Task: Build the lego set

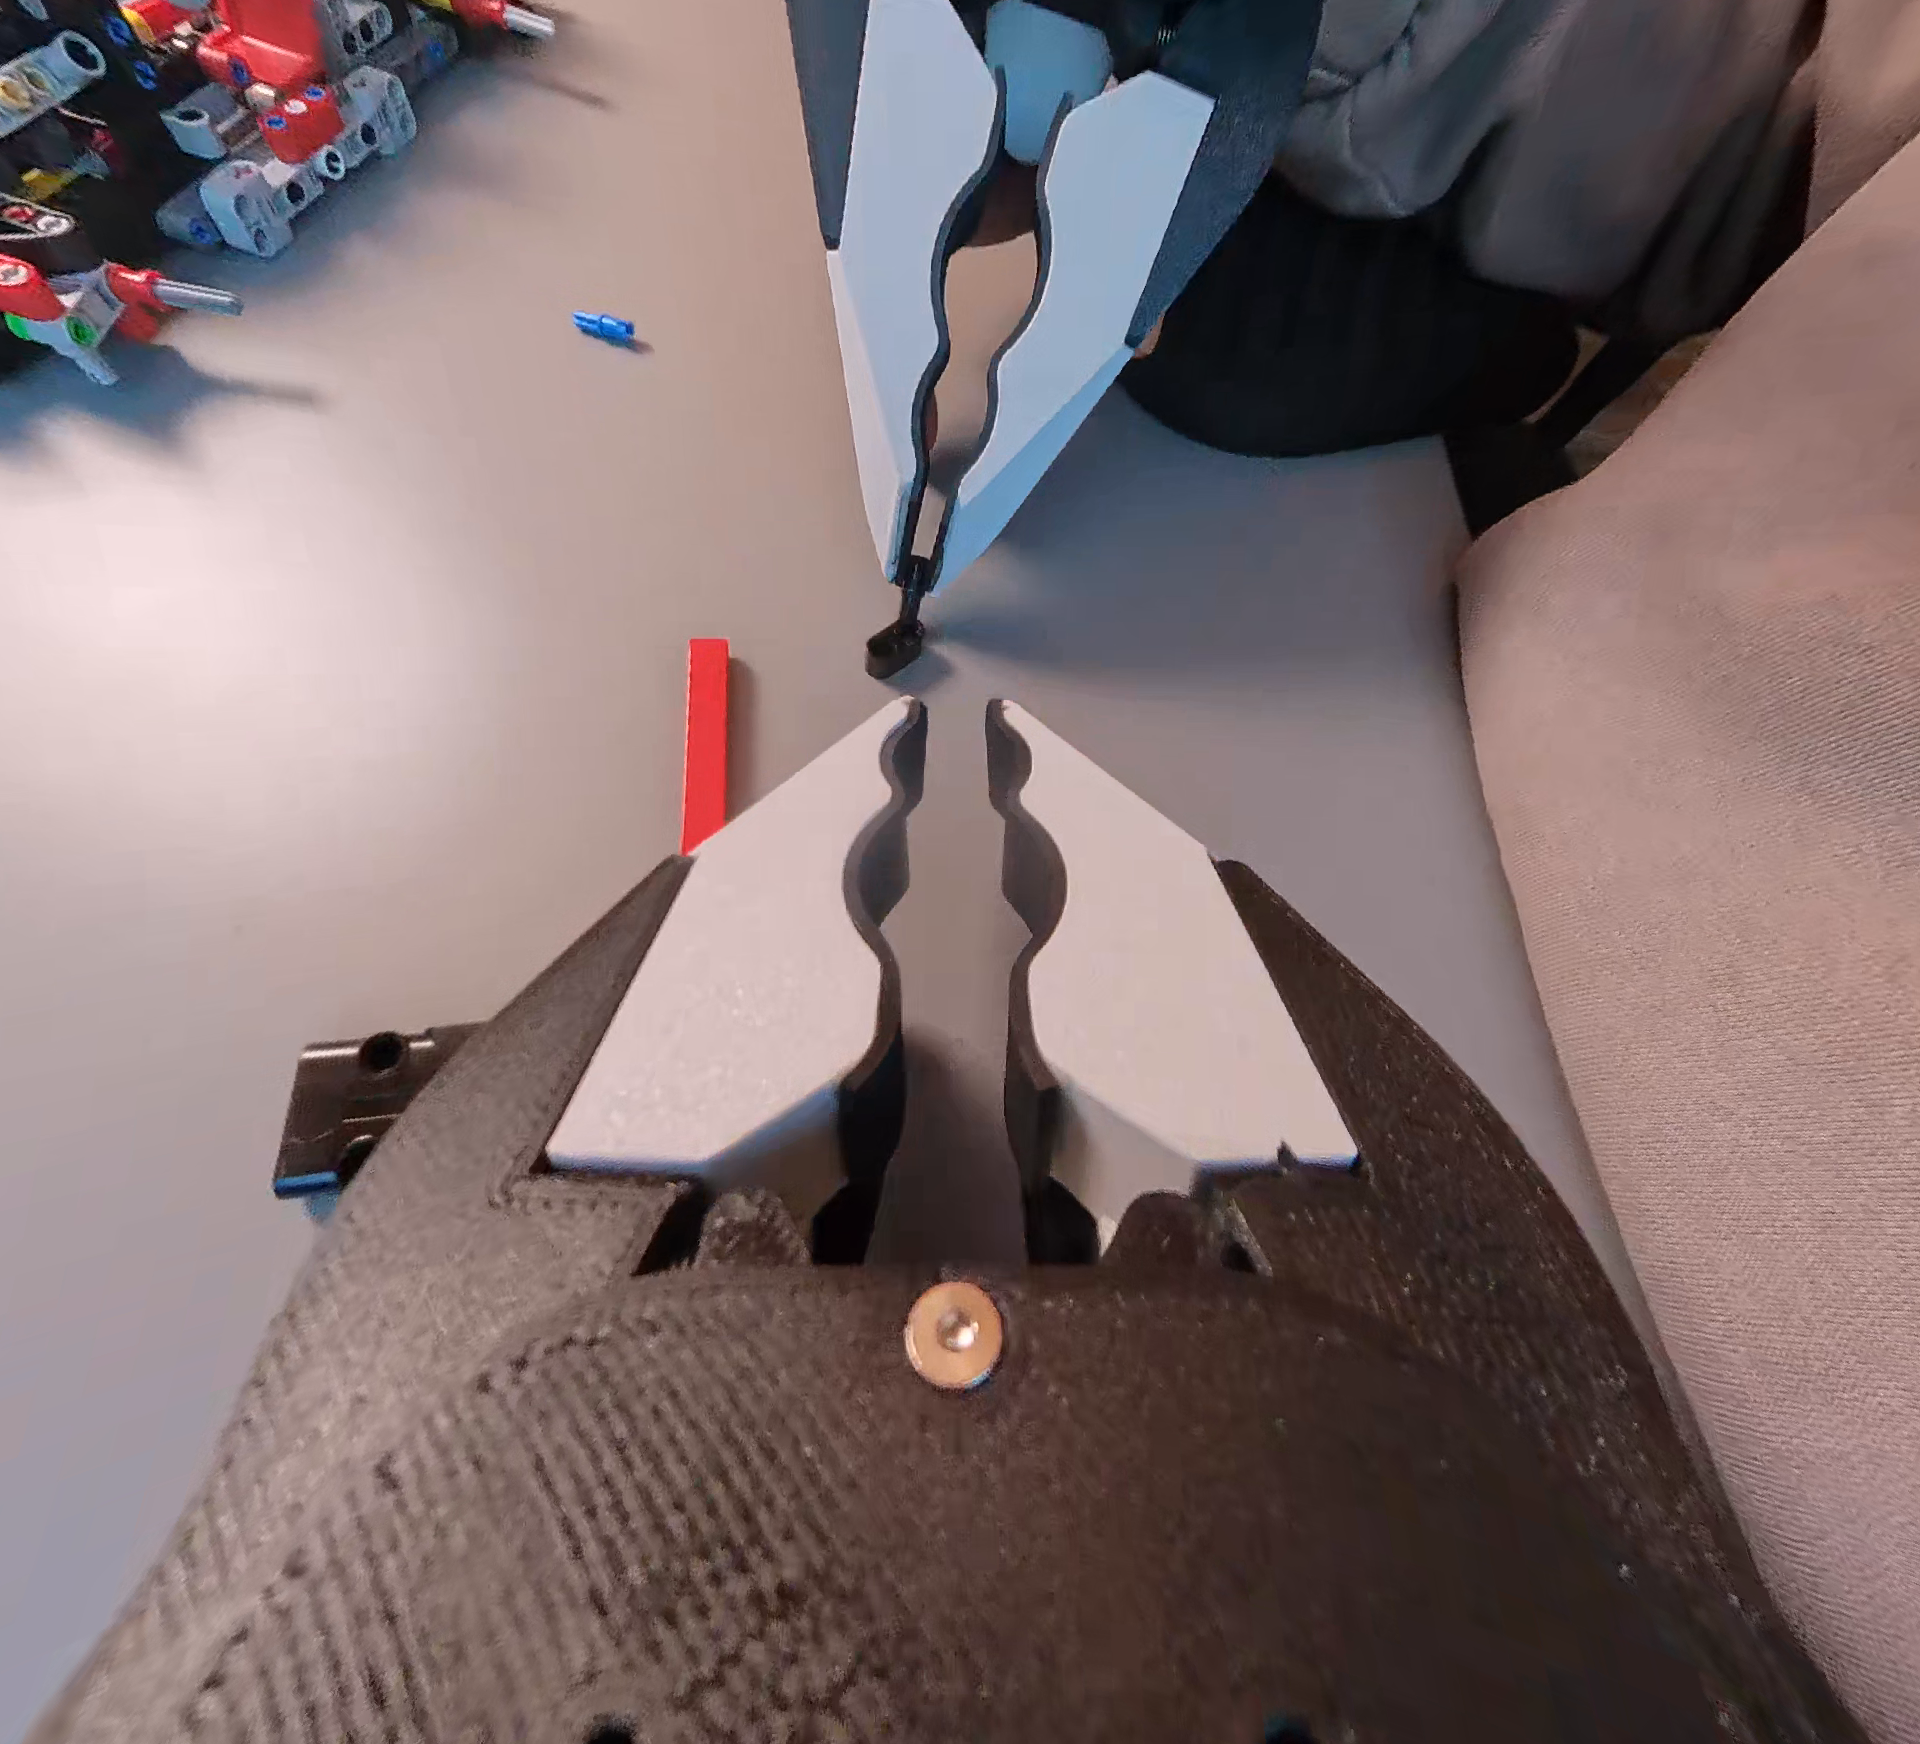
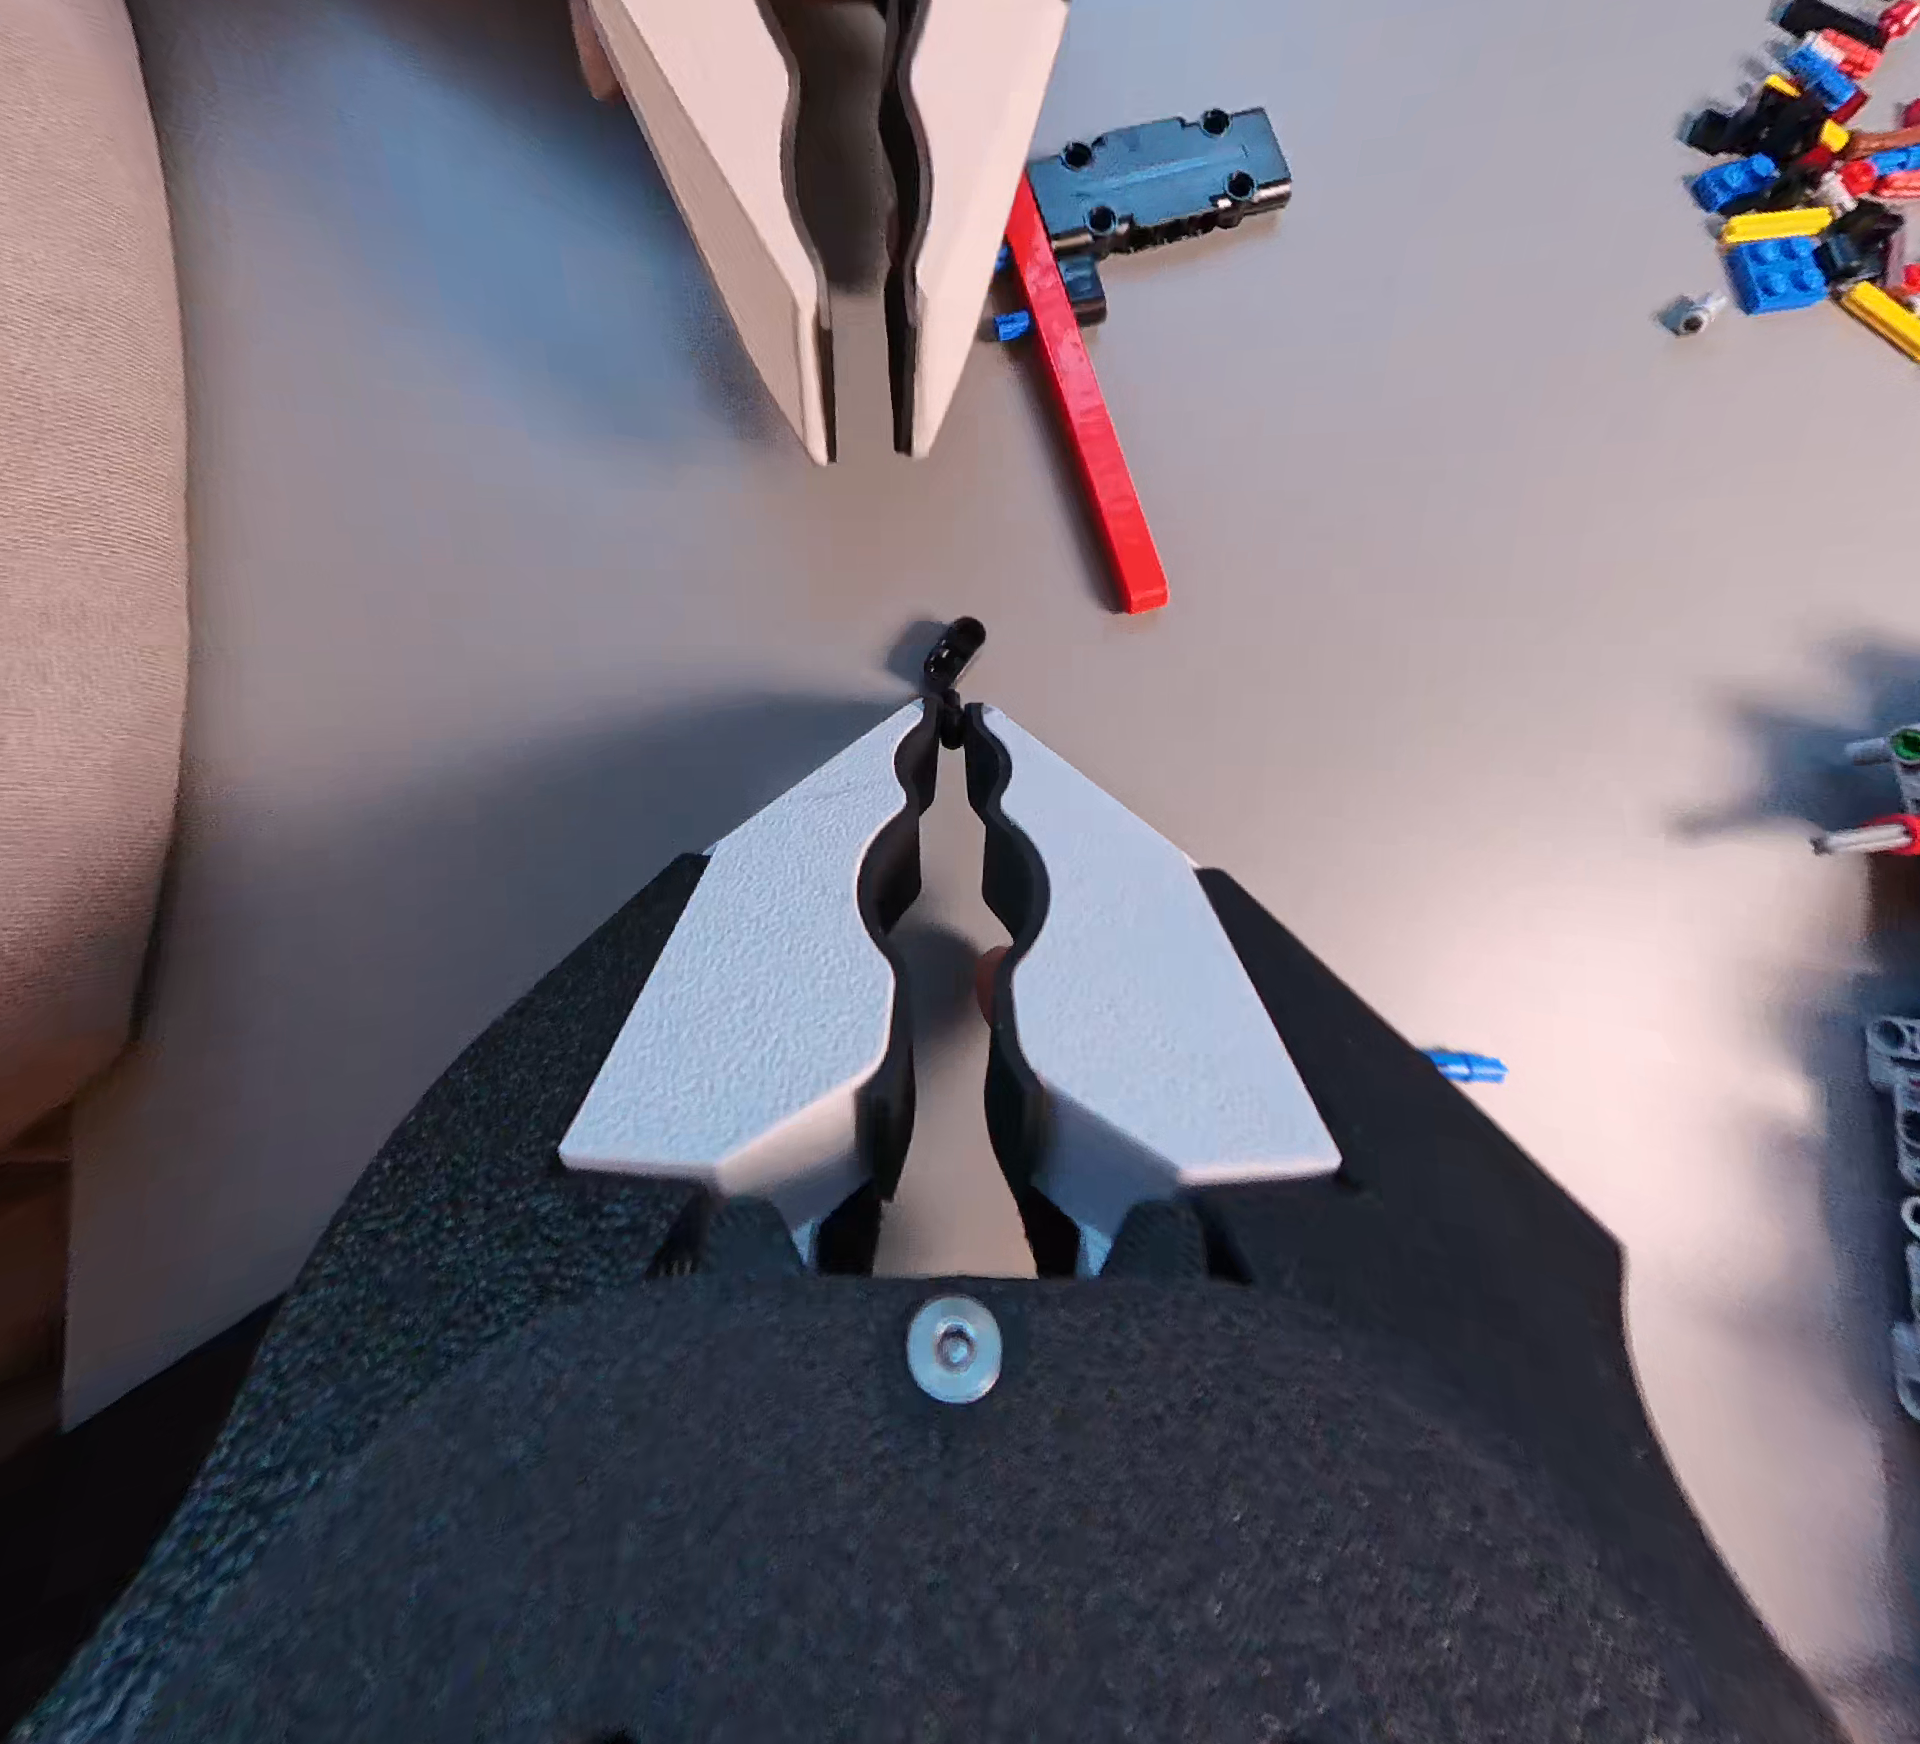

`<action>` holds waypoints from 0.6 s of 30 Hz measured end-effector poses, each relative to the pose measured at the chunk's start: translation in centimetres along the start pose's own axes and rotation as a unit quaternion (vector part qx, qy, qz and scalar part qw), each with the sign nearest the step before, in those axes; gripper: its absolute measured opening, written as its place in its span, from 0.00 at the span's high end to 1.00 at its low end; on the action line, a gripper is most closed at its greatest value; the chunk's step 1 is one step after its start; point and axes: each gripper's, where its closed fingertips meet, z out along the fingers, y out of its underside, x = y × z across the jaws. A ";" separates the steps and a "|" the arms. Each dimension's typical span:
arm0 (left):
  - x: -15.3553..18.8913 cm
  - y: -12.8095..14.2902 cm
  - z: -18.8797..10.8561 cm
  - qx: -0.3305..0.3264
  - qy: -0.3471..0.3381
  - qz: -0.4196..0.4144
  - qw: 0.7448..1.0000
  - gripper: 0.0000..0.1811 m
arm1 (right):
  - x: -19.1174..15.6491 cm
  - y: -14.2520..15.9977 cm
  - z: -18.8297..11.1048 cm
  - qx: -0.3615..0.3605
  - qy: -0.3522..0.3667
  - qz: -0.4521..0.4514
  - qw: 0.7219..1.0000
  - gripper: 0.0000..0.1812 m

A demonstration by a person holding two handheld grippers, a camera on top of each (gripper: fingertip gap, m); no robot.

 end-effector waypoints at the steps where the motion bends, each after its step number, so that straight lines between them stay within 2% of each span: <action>1: -0.1 0.3 0.1 -0.008 -0.005 0.006 1.000 0.94 | -0.2 -0.3 0.1 0.004 -0.004 -0.001 1.000 0.99; 8: -0.5 1.2 0.4 -0.041 -0.032 0.035 0.998 0.92 | -1.0 -2.0 1.7 0.016 -0.012 -0.025 0.999 0.99; 14: -0.9 1.5 1.1 -0.060 -0.070 0.078 0.993 0.92 | -0.3 -2.2 0.1 0.020 -0.011 -0.013 1.000 0.99; 18: -1.3 1.1 2.0 -0.067 -0.086 0.088 0.990 0.92 | 0.3 -2.0 0.0 -0.020 -0.008 -0.026 0.999 0.99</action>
